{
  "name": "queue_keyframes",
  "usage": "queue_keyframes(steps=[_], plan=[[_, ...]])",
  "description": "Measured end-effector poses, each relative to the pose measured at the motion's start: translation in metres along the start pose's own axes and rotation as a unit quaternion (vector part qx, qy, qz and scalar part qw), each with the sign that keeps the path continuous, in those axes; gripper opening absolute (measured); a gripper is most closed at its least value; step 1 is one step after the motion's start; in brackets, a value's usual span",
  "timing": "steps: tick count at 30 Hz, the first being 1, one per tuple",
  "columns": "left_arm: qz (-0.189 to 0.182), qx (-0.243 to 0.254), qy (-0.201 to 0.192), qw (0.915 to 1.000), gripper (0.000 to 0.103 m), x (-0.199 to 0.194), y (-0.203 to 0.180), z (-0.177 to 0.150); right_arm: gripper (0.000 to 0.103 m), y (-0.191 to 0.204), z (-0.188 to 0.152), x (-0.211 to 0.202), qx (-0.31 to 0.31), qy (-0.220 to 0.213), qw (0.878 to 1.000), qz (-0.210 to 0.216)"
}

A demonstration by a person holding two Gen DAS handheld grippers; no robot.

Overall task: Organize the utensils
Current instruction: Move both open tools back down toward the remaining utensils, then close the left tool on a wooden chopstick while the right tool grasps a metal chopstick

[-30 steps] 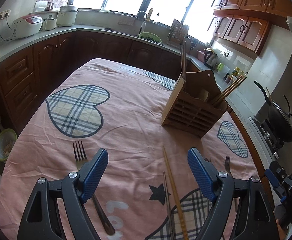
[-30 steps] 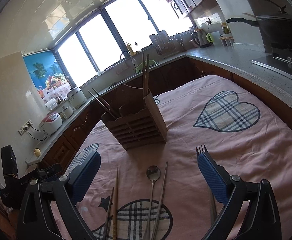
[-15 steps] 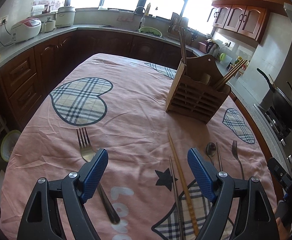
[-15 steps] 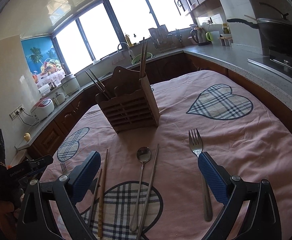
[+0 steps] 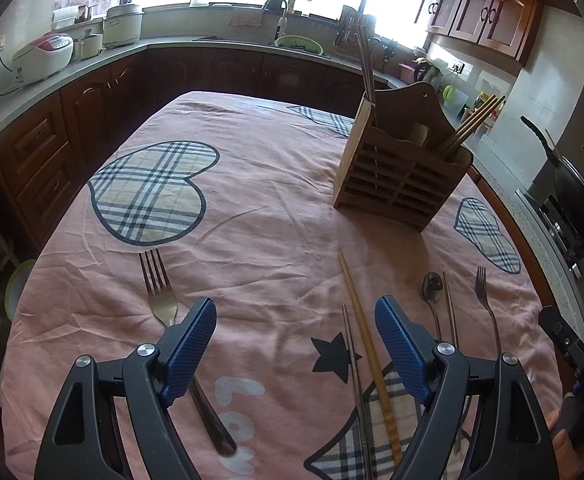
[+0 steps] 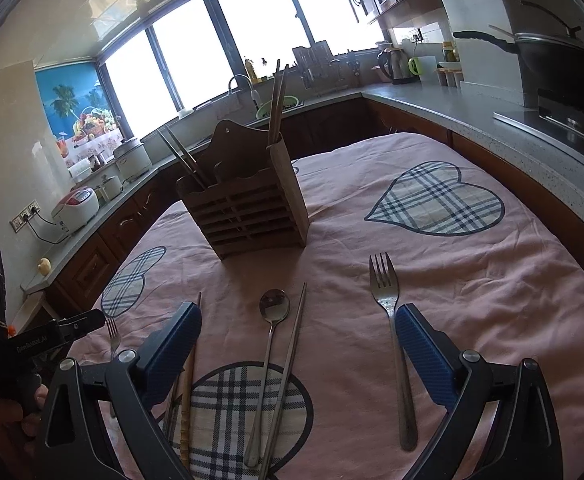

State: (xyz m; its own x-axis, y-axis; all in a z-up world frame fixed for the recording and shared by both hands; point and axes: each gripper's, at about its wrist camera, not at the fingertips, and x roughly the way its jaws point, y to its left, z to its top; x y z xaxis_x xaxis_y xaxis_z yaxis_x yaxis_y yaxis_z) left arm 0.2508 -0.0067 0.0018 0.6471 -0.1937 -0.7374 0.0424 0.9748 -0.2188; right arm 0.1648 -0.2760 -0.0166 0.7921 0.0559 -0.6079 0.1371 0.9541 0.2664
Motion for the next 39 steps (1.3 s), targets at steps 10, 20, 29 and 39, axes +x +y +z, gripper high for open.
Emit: queue_keyframes(steps=[10, 20, 29, 39], plan=[[0.009, 0.036, 0.039, 0.9985, 0.081, 0.037, -0.018, 0.015, 0.077, -0.005, 0.006, 0.029, 0.007, 0.036, 0.999, 0.002], [0.013, 0.058, 0.078, 0.9951, 0.077, 0.084, -0.031, 0.034, 0.048, -0.006, 0.016, 0.073, 0.003, 0.088, 0.996, 0.005], [0.011, 0.080, 0.110, 0.9907, 0.066, 0.126, -0.044, 0.045, 0.031, -0.005, 0.023, 0.112, -0.013, 0.123, 0.992, -0.004], [0.015, 0.103, 0.135, 0.9854, 0.043, 0.163, -0.054, 0.047, 0.025, -0.005, 0.015, 0.142, -0.029, 0.167, 0.986, -0.013]])
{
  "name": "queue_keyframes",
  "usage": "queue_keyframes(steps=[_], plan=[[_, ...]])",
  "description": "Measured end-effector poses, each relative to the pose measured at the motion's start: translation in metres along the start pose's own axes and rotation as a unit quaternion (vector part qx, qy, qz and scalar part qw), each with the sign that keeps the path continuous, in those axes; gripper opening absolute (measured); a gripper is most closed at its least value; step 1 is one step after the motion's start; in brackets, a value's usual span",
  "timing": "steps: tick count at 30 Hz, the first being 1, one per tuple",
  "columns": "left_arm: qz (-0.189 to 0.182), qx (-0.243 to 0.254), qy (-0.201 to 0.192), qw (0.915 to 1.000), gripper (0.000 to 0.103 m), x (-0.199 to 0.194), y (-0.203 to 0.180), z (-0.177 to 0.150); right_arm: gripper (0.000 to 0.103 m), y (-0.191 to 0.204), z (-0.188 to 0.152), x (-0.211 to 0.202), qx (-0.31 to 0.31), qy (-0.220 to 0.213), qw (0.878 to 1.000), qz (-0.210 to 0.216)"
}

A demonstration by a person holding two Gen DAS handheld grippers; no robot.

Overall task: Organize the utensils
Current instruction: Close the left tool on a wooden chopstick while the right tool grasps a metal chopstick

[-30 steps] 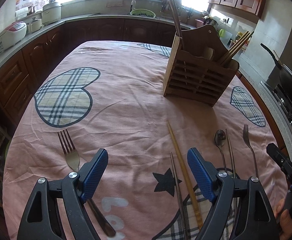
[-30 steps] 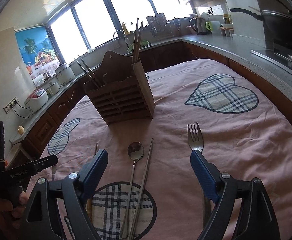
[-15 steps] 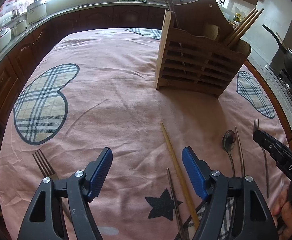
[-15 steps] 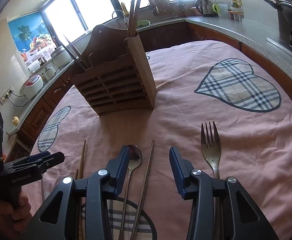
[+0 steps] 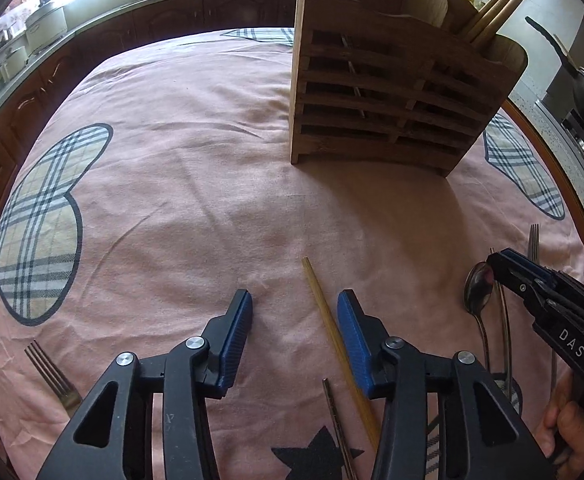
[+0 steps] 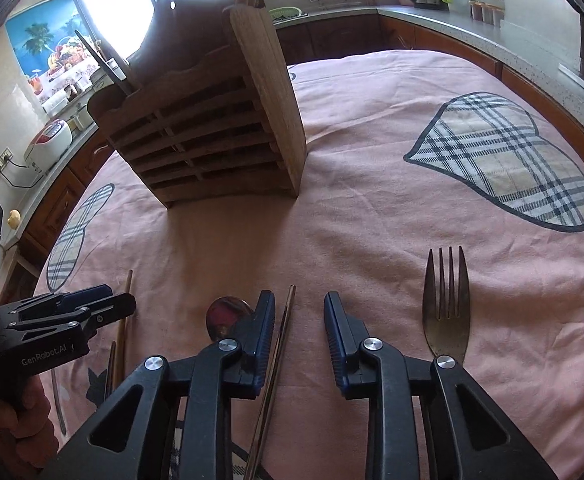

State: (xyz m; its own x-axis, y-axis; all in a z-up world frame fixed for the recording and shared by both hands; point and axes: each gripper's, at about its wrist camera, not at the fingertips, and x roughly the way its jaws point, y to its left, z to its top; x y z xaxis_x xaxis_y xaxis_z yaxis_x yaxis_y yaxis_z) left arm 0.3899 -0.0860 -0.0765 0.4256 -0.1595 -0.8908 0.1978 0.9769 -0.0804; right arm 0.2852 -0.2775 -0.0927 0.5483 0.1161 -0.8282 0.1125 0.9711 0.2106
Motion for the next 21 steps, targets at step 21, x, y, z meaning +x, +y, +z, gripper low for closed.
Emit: queue_keyframes(steps=[21], plan=[[-0.064, -0.048, -0.030, 0.9964, 0.004, -0.030, 0.014, -0.005, 0.004, 0.005, 0.005, -0.024, -0.008, -0.035, 0.999, 0.015]])
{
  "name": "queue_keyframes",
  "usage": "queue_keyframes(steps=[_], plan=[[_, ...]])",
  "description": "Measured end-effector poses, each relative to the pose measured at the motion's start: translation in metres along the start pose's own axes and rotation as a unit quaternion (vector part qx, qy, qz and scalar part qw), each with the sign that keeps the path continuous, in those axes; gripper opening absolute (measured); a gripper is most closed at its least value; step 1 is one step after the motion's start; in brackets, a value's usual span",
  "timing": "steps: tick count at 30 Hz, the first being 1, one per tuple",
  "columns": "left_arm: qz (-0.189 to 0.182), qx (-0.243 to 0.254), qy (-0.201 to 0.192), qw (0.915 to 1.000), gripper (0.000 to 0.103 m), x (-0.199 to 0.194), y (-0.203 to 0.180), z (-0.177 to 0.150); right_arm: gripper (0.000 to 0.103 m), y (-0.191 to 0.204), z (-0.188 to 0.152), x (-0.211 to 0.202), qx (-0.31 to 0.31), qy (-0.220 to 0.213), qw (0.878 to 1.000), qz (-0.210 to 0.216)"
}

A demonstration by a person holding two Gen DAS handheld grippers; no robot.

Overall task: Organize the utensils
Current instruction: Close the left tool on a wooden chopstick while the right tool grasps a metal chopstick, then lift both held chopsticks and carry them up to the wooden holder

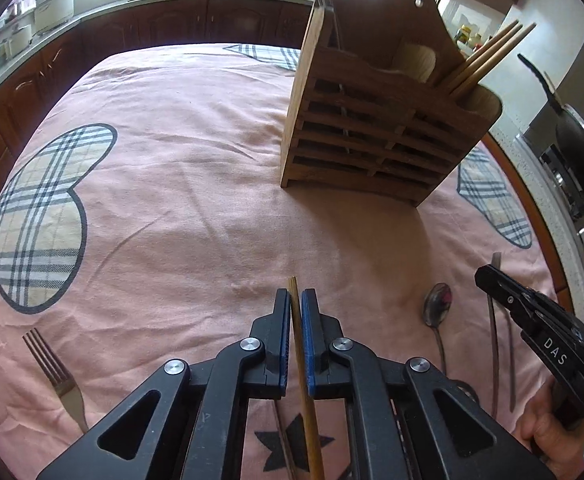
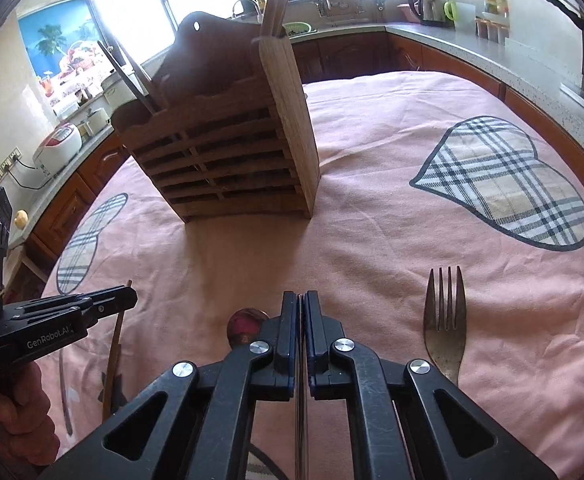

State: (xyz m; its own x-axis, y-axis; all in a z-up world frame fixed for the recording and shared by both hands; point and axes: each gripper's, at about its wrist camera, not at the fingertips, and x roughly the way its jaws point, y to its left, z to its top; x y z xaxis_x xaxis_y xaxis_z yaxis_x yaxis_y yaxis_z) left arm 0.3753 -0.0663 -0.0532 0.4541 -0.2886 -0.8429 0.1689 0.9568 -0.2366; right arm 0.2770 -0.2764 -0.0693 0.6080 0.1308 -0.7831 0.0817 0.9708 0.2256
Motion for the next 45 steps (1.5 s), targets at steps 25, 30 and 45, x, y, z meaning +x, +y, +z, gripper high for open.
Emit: queue_keyframes(steps=[25, 30, 45], plan=[[-0.062, 0.002, -0.140, 0.9883, 0.003, -0.184, 0.008, -0.060, 0.004, 0.013, 0.009, -0.142, 0.021, -0.141, 0.988, 0.061], [-0.064, 0.009, -0.165, 0.9841, 0.003, -0.206, 0.009, -0.072, 0.004, 0.015, 0.007, -0.161, 0.017, -0.162, 0.985, 0.060], [-0.072, 0.006, -0.231, 0.9704, 0.003, -0.243, 0.019, -0.091, 0.004, 0.023, 0.009, -0.193, 0.007, -0.205, 0.977, 0.062]])
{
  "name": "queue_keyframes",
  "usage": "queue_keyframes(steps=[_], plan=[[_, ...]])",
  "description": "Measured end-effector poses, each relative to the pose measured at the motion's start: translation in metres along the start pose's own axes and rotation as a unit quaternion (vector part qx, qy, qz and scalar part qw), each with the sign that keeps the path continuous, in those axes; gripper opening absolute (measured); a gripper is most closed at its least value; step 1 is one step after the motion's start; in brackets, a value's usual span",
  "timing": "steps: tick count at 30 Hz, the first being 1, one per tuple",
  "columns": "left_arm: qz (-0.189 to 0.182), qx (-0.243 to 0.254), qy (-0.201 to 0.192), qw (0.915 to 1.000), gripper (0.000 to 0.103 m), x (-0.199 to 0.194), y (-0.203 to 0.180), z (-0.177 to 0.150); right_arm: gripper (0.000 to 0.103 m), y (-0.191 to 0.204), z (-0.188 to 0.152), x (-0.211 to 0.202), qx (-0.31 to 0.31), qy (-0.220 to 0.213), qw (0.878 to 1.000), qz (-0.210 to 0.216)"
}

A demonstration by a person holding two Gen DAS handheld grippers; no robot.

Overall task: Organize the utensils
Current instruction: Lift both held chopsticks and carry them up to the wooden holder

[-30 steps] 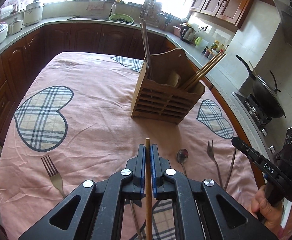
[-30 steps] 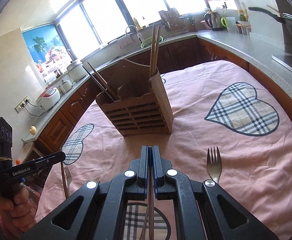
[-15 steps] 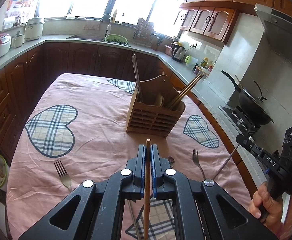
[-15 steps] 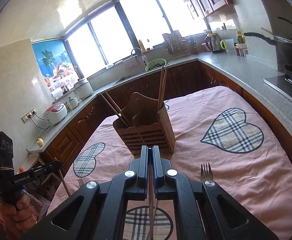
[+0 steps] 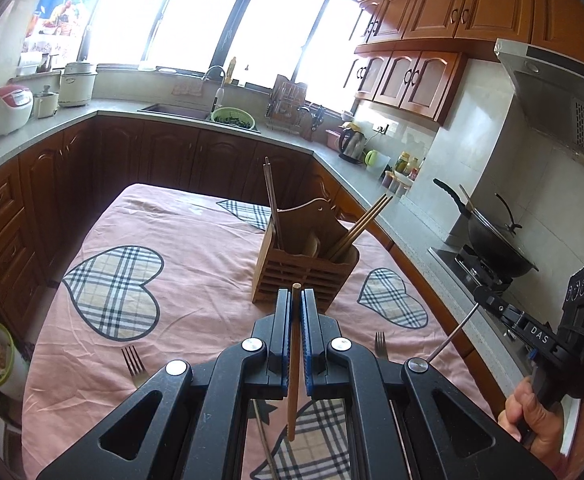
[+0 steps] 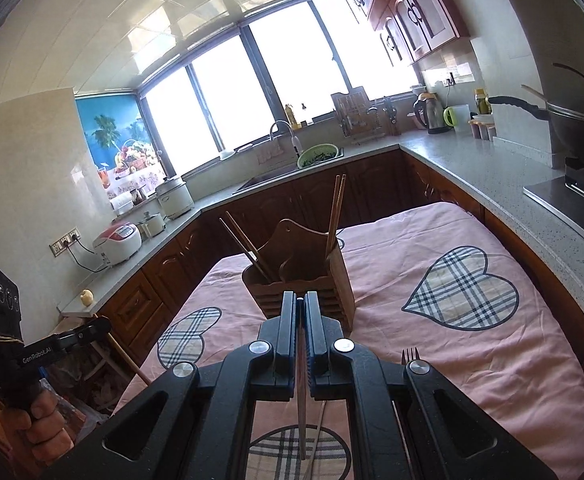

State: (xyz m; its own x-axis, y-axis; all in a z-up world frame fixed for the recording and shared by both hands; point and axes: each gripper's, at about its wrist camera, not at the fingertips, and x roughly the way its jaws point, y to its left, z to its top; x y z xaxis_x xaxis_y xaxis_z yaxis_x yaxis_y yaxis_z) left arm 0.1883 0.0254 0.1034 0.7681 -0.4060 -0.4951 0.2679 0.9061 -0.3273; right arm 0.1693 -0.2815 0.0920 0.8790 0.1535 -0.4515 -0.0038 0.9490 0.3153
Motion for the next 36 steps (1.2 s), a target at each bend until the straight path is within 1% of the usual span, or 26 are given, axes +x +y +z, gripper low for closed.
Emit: queue_keyframes(steps=[9, 22, 30, 36], plan=[[-0.006, -0.002, -0.022, 0.9997, 0.003, -0.005, 0.005, 0.005, 0.004, 0.001, 0.005, -0.002, 0.002, -0.014, 1.000, 0.005], [-0.015, -0.008, -0.050, 0.9986, 0.003, -0.003, 0.014, 0.019, 0.004, -0.001, 0.017, 0.001, 0.006, -0.030, 1.000, 0.005], [-0.017, -0.012, -0.076, 0.9969, 0.003, 0.008, 0.020, 0.039, 0.004, -0.002, 0.036, 0.013, 0.005, -0.045, 0.999, 0.008], [-0.019, -0.007, -0.102, 0.9946, 0.003, 0.022, 0.019, 0.058, 0.004, -0.003, 0.061, 0.023, 0.005, -0.070, 0.997, 0.011]])
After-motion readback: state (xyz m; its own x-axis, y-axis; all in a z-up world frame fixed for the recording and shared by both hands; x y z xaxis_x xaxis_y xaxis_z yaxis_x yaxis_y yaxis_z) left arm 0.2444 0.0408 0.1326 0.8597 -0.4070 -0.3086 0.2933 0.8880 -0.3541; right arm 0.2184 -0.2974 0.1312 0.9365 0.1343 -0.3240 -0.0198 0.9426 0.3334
